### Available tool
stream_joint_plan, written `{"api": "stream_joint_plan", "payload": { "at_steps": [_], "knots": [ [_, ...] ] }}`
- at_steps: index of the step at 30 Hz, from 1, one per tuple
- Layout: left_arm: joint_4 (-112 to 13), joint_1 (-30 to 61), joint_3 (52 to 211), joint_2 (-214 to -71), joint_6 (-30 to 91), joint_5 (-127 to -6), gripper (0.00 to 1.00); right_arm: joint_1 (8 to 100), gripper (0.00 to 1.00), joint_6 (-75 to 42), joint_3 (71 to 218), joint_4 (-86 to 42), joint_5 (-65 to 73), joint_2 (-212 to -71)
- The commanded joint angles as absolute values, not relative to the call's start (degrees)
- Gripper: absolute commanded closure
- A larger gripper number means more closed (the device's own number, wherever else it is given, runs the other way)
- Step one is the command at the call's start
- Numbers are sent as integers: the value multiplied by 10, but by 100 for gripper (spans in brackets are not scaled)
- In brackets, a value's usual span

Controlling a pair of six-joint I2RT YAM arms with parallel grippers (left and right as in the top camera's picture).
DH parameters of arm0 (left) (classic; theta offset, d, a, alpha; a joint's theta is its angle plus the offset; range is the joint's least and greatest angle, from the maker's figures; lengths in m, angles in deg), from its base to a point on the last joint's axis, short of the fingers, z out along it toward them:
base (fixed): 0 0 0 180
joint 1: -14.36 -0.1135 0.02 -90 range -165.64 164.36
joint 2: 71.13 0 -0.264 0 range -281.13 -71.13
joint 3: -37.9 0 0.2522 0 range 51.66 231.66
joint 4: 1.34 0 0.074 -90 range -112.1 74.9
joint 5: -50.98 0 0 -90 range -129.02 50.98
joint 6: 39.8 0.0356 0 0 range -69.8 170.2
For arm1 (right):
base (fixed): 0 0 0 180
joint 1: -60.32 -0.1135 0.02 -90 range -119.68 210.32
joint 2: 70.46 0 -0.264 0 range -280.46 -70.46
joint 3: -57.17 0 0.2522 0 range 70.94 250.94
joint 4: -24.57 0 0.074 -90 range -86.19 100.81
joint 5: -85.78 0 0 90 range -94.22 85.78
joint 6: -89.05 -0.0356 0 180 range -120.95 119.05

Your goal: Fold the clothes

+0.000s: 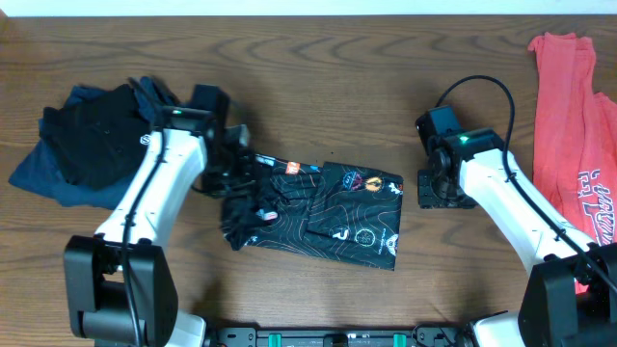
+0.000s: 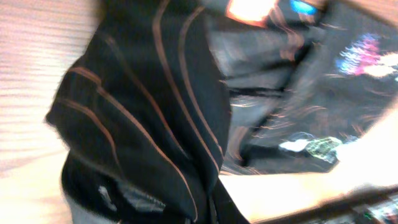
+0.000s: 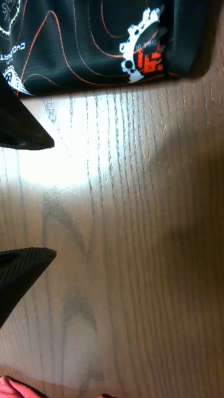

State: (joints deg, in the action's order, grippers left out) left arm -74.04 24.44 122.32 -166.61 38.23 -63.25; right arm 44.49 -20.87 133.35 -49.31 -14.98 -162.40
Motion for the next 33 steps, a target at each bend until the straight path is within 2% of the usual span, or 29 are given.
{"api": "stream_joint_plan", "payload": {
  "at_steps": [1,13,24,33],
  "knots": [
    [-724,291,1232,-1665,337,-711,94,449,51,-206,1337,-492,-160,-1614],
    [-614,428,1232,-1665,284,-701,94,449,51,-206,1337,-494,-160,-1614],
    [-553,482,1232,-1665,266,-677,94,449,50,-206,1337,-501,-160,-1614],
    [-561,489,1232,-1665,261,-682,94,449,50,-201,1337,-503,-156,-1614]
  ]
}}
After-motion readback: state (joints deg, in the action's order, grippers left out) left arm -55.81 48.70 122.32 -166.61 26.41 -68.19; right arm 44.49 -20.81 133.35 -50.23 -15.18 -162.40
